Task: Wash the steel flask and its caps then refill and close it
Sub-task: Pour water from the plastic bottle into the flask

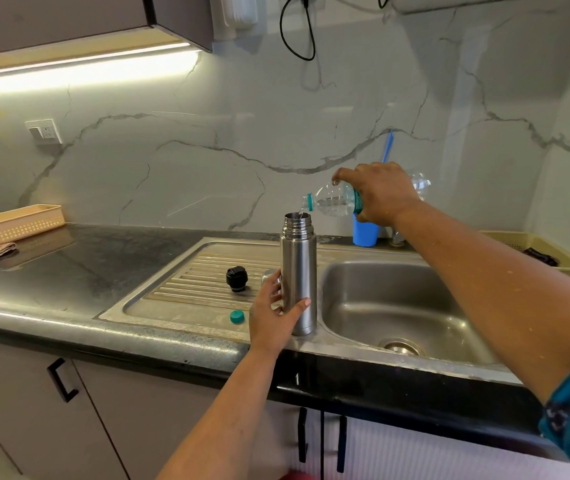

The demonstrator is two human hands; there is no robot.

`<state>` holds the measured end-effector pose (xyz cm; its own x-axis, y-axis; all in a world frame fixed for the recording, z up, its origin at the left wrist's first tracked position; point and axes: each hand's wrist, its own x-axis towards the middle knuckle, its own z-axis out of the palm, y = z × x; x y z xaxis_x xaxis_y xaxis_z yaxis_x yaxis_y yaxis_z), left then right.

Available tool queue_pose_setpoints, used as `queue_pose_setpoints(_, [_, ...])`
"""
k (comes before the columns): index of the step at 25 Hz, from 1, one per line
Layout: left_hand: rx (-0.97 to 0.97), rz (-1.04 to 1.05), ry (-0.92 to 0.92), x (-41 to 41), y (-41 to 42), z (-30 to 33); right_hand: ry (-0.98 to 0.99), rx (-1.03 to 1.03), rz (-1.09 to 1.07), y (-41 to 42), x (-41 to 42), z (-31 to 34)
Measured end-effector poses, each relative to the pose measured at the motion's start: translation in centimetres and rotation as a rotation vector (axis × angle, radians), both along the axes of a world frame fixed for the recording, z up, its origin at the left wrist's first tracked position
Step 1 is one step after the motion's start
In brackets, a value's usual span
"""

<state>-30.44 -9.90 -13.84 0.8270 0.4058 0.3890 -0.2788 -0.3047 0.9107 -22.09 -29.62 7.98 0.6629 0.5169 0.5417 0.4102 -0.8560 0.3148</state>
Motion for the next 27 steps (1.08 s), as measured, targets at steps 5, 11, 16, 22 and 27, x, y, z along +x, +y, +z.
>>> queue_pose_setpoints(5, [-0.007, -0.001, 0.002, 0.00, -0.03, 0.06, -0.004, -0.004, -0.002, -0.05, 0.12, -0.06])
queue_pose_setpoints(11, [-0.004, 0.003, 0.004, 0.02, -0.01, 0.02, -0.006, -0.028, -0.012, 0.07, 0.11, -0.10])
queue_pose_setpoints(16, [0.007, 0.002, 0.012, 0.00, -0.03, 0.06, -0.006, -0.034, -0.011, 0.10, 0.06, -0.13])
queue_pose_setpoints(22, [-0.009, 0.000, 0.004, 0.03, 0.04, 0.03, -0.014, -0.046, -0.018, 0.06, 0.16, -0.11])
queue_pose_setpoints(27, [-0.007, -0.003, 0.002, -0.06, -0.01, 0.09, -0.015, -0.043, -0.015, 0.16, 0.01, -0.20])
